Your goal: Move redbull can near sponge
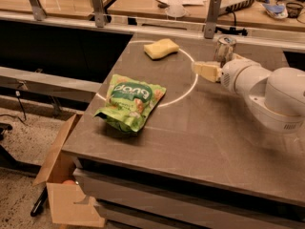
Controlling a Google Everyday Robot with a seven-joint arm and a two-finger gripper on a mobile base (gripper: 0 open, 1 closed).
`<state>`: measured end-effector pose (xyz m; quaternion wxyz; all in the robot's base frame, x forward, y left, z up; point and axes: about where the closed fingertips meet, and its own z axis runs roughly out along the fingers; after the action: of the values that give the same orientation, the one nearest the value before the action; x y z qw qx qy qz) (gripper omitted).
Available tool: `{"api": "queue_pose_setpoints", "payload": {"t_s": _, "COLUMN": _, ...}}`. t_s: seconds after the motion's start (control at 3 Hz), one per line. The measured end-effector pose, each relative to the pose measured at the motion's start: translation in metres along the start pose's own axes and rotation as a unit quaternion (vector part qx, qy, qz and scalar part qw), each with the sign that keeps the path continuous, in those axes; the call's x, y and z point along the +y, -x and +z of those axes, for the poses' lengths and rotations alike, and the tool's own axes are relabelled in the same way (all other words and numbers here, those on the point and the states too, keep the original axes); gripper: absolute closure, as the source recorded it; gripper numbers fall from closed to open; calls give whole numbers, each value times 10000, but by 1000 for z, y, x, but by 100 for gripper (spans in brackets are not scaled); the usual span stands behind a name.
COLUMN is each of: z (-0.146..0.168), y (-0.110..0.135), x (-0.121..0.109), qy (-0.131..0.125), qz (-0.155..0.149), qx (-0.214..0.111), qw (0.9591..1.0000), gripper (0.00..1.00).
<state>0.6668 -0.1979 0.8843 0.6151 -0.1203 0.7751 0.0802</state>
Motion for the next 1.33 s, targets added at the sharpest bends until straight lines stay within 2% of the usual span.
{"api": "queue_pose_setpoints", "payload": {"t_s": 0.33, "z": 23, "y": -15, "x": -24, "qy": 43, "qz": 97, "qx": 240, "qw": 9997, "gripper": 57}}
{"api": "queue_pose_setpoints", "payload": {"t_s": 0.67, "z": 64, "y": -13, "x": 0, "qy": 580, "qz": -21, "qx": 380, "qw": 9976, "gripper": 88}}
{"api": "queue_pose_setpoints", "payload": {"t_s": 1.0, "z": 101, "y": 14, "x": 36, "qy": 1047, "qz": -122, "qx": 242, "qw": 9941, "gripper": 100}}
{"api": "queue_pose_setpoints", "payload": {"t_s": 1.33, "z": 143, "y": 46, "x": 76, "qy": 1515, "qz": -272, "qx": 157, "qw": 9880, "gripper": 100}}
